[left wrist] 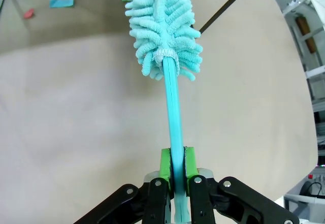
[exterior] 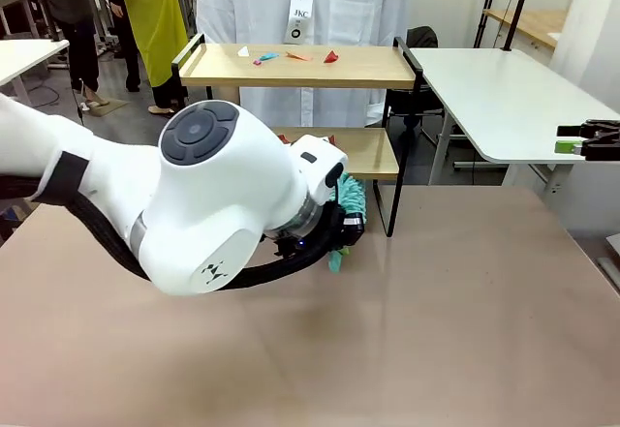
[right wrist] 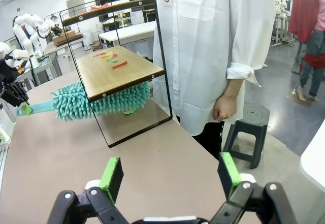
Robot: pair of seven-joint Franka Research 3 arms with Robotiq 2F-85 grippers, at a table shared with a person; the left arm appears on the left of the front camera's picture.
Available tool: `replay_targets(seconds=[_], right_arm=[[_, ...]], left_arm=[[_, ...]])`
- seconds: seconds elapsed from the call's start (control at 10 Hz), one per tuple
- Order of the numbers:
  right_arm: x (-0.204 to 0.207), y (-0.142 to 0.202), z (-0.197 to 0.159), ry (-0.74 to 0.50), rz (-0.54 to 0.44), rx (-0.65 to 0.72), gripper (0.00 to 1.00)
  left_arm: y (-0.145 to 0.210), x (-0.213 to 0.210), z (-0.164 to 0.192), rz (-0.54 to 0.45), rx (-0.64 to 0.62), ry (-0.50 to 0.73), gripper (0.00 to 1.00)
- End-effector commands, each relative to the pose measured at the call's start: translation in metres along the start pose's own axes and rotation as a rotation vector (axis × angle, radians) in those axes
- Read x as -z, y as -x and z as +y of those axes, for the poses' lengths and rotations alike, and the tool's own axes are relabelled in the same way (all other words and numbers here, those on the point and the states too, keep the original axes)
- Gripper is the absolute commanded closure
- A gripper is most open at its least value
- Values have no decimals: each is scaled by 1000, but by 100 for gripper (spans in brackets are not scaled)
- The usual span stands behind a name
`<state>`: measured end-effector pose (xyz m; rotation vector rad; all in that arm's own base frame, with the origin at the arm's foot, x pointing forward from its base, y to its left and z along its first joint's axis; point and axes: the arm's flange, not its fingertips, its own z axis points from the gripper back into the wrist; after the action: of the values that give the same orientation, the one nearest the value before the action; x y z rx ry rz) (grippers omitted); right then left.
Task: Clean the shelf.
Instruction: Clean the specific section of the Shelf indicated by the human with the Duster.
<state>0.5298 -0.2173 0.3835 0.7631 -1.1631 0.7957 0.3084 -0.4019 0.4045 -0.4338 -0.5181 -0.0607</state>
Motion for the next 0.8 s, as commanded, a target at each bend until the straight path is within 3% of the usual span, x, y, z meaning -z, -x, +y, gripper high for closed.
replay_targets(seconds=[0.0,0.7], right_arm=[[2,-2,0,1,-1,-4,0],[2,-2,0,1,-1,-4,0]], left_arm=[[1,45,-29,0,-11,-4,87],[18,95,-42,38,-53,-2,87]])
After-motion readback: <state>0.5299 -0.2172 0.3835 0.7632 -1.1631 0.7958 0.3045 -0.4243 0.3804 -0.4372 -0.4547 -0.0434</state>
